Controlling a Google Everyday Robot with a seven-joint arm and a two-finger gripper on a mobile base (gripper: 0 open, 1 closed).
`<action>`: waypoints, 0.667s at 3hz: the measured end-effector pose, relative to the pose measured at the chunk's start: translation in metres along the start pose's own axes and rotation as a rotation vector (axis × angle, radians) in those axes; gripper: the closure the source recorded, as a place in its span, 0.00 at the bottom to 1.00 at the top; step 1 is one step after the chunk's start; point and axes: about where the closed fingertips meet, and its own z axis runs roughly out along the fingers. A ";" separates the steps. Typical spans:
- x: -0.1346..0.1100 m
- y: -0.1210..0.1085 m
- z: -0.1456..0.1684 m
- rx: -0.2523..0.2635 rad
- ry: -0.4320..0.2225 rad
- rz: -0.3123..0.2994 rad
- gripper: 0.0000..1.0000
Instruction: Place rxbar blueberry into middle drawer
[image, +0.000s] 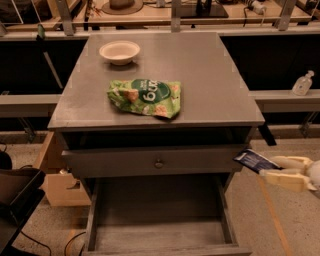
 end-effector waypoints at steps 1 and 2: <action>0.053 0.037 0.060 -0.137 0.078 -0.043 1.00; 0.090 0.057 0.111 -0.254 0.139 -0.096 1.00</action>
Offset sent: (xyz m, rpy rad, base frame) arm 0.0039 0.1522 -0.1861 -0.1251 0.1146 0.4711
